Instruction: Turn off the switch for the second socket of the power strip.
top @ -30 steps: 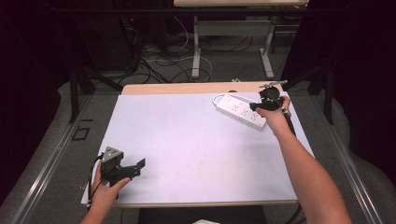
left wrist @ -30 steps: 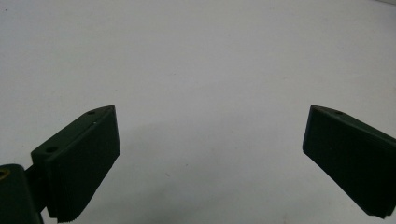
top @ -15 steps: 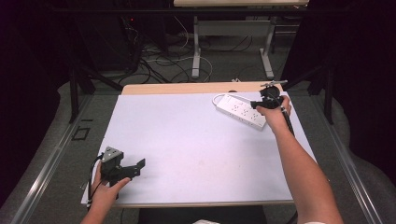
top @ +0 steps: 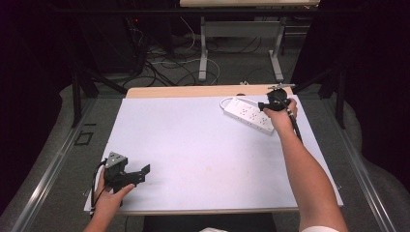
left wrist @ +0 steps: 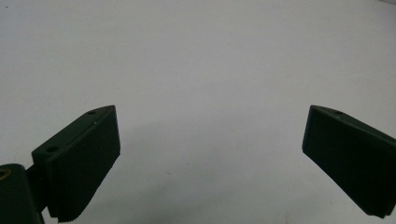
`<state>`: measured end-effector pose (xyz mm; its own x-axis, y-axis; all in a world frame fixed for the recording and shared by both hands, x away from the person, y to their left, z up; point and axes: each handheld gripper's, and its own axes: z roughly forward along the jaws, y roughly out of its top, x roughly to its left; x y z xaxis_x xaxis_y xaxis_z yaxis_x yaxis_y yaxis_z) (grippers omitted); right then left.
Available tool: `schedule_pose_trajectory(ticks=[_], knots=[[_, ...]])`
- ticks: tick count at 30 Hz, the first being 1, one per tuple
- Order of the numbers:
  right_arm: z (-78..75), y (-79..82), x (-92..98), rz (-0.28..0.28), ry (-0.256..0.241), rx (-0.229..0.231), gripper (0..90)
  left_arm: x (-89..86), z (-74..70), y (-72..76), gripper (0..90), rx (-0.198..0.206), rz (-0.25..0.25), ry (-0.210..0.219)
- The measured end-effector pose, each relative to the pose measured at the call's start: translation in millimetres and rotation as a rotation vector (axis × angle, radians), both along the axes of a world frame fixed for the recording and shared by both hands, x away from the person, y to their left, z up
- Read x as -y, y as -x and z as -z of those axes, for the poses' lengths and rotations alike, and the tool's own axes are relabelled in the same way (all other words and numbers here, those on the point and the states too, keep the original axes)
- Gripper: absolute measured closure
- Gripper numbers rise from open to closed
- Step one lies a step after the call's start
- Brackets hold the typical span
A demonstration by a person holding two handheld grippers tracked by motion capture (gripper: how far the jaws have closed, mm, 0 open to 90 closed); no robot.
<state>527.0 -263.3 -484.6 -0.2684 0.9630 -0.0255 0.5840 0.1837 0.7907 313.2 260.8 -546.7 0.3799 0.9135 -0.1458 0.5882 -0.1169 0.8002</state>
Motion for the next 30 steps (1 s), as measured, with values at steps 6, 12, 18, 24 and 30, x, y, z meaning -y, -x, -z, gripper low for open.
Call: schedule_pose_trajectory(ticks=[6, 12, 18, 24, 30], knots=[[3.6, -4.3, 1.5, 0.016, -0.014, 0.022, 49.4, -0.1, 0.1, 0.1, 4.1, 0.000, 0.000, -0.001], [8.0, -8.8, 3.1, 0.020, -0.032, 0.040, 50.7, -0.3, 0.5, 0.1, 4.3, -0.005, -0.003, 0.005], [15.3, -13.0, 0.9, 0.039, -0.043, 0.042, 55.8, -0.5, 0.6, 0.2, 4.3, -0.003, -0.003, 0.005], [19.6, -15.8, -2.9, 0.042, -0.056, 0.040, 64.5, -1.1, 0.5, 0.4, 4.4, -0.005, -0.003, 0.004], [25.1, -19.4, -3.4, 0.058, -0.064, 0.030, 68.5, -1.2, 0.3, 0.7, 4.5, -0.004, -0.004, 0.004]])
